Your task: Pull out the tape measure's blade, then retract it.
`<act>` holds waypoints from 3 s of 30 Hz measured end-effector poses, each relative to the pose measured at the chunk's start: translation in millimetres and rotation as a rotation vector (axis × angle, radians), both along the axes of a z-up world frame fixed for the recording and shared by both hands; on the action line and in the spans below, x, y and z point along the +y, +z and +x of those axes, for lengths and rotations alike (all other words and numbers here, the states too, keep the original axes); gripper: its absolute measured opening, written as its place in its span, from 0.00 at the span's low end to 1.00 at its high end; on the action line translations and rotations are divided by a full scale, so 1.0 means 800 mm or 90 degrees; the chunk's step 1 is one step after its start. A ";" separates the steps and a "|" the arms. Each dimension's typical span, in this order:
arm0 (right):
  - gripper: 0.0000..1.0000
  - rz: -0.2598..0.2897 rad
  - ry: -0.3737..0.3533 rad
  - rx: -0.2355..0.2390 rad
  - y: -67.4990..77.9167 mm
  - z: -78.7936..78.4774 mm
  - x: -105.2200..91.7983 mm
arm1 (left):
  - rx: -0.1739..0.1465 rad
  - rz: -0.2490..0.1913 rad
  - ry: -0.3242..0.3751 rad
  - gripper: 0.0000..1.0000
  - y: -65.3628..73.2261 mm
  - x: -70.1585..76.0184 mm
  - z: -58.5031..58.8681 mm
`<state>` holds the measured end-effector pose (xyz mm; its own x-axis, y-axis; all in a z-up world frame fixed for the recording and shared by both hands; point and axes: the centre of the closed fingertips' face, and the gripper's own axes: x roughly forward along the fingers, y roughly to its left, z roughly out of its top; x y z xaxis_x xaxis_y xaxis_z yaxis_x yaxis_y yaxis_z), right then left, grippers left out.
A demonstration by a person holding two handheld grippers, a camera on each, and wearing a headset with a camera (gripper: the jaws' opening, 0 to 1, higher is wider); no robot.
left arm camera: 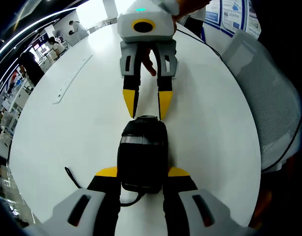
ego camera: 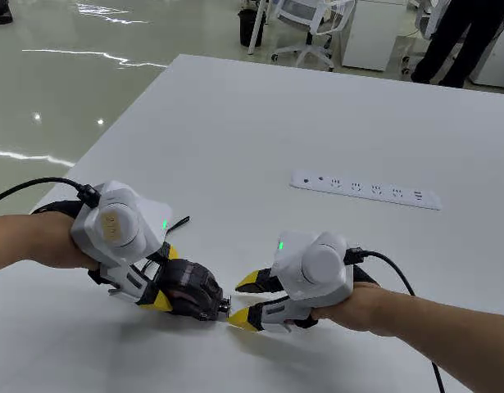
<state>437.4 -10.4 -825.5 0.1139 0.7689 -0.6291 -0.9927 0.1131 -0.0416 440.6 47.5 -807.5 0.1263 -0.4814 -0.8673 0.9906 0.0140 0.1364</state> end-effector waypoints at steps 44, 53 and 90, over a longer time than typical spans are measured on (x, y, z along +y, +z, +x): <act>0.13 -0.030 0.039 -0.012 -0.011 -0.006 0.012 | 0.013 -0.016 0.026 0.27 -0.003 0.000 0.000; 0.13 -0.028 0.038 -0.013 -0.010 -0.006 0.012 | 0.014 -0.017 0.031 0.27 -0.003 0.002 0.000; 0.13 -0.032 0.042 -0.011 -0.006 -0.008 0.001 | 0.016 -0.014 0.029 0.27 -0.001 0.004 -0.001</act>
